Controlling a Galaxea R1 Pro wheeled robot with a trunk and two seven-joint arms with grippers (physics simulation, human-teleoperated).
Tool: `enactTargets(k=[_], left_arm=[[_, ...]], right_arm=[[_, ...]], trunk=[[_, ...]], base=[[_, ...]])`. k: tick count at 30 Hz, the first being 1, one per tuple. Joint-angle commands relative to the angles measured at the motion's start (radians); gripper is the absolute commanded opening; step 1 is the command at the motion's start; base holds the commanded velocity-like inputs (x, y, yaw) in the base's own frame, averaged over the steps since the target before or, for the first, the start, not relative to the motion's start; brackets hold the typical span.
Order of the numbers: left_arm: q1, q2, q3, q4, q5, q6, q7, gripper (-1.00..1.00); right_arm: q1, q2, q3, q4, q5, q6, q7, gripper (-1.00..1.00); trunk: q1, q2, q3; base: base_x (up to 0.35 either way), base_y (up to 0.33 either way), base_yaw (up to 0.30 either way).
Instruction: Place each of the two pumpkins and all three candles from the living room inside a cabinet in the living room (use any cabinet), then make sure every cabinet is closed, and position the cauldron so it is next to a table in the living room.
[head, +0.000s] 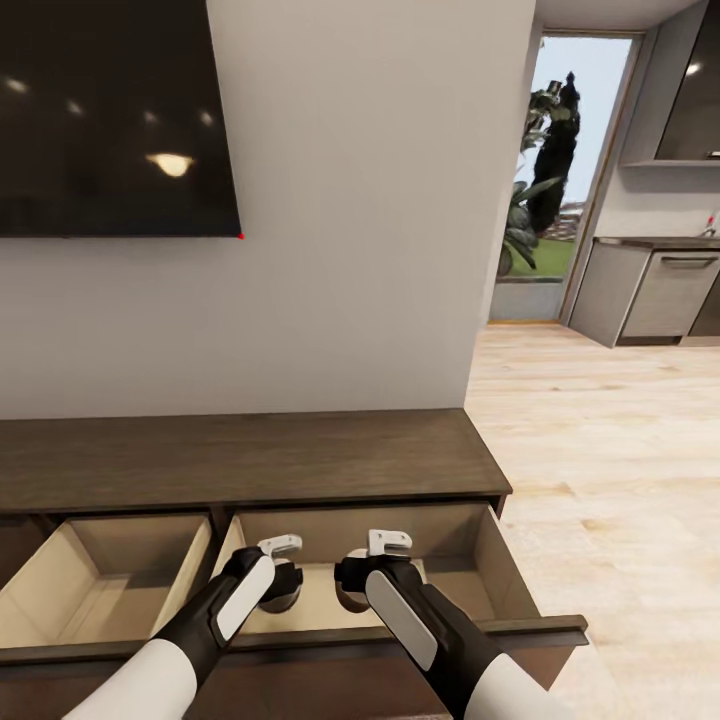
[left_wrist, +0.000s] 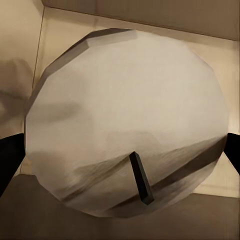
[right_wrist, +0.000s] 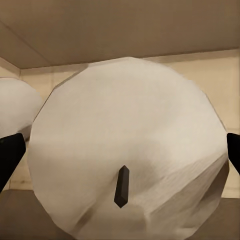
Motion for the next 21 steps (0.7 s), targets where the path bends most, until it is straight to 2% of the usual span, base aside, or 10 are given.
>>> enactTargets(k=[1, 21], left_arm=[[-0.001, 0.001, -0.003, -0.003, 0.010, 0.001, 0.011, -1.00], [-0.001, 0.002, -0.003, -0.006, 0.010, 0.002, 0.011, -1.00]], right_arm=[[-0.001, 0.000, 0.002, -0.001, -0.008, 0.001, -0.009, -1.00], [-0.001, 0.000, 0.002, -0.001, -0.008, 0.001, -0.009, -1.00]], trunk=[[0.000, 0.000, -0.001], [0.000, 0.000, -0.001]], base=[[0.000, 0.000, 0.000], [0.074, 0.000, 0.000]])
